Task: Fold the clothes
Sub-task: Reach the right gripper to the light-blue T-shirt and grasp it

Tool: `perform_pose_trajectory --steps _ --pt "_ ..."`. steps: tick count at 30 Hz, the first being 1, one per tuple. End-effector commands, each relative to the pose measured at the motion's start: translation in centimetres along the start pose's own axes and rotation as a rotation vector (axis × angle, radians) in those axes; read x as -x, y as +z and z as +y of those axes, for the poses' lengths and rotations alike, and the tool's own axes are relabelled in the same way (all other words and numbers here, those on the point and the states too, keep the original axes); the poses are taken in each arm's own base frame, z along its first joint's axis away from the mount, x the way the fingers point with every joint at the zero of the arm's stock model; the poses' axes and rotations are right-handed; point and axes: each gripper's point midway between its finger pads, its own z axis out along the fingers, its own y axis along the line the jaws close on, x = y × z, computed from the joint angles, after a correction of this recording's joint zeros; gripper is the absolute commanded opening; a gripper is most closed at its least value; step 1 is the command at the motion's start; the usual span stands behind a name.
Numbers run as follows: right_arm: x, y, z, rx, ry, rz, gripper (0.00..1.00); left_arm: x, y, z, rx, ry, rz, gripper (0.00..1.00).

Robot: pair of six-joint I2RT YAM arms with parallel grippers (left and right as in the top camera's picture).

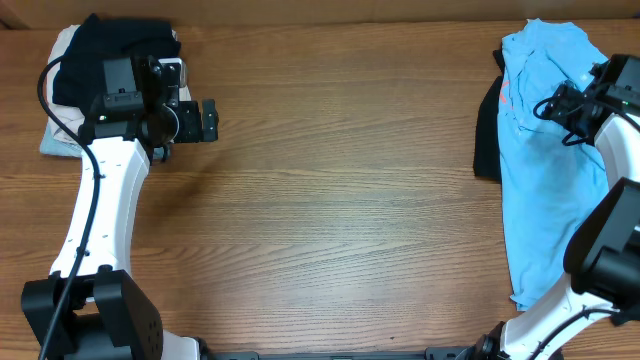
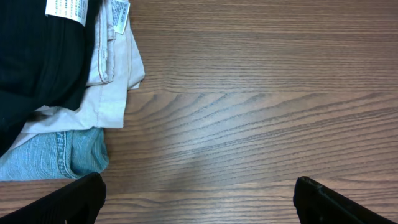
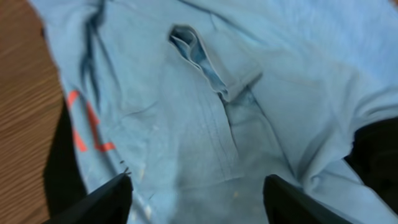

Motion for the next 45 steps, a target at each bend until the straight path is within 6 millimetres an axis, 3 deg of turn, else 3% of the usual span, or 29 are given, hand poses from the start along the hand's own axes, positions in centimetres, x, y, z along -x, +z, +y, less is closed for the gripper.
perform_pose_trajectory --steps 1,6,15,26,35,38,45 --pt "-0.5 2.0 -0.3 -0.009 -0.001 0.018 0.67 0.6 0.0 -0.3 -0.016 -0.004 -0.01 1.0" --pt "-1.7 4.4 -0.6 -0.015 0.001 0.047 0.64 0.6 0.0 -0.3 -0.016 -0.004 -0.009 1.0" --pt "-1.7 5.8 -2.0 -0.095 -0.001 0.028 0.61 0.6 0.0 -0.3 -0.017 -0.006 -0.01 1.0" --pt "-2.5 5.9 -2.0 -0.089 -0.001 0.053 0.4 1.0 0.0 -0.4 -0.017 -0.002 -0.025 1.0" --pt "-4.2 5.9 -2.4 -0.104 -0.001 0.116 0.36 1.0 0.0 -0.6 -0.019 0.001 -0.025 1.0" --pt "-4.1 5.9 -2.4 -0.104 -0.001 0.115 0.17 1.0 0.0 -0.6 -0.019 0.001 -0.025 1.0" --pt "-3.7 5.7 -2.3 -0.103 0.003 0.109 0.11 1.3 0.0 -0.6 -0.022 0.004 -0.039 1.0"
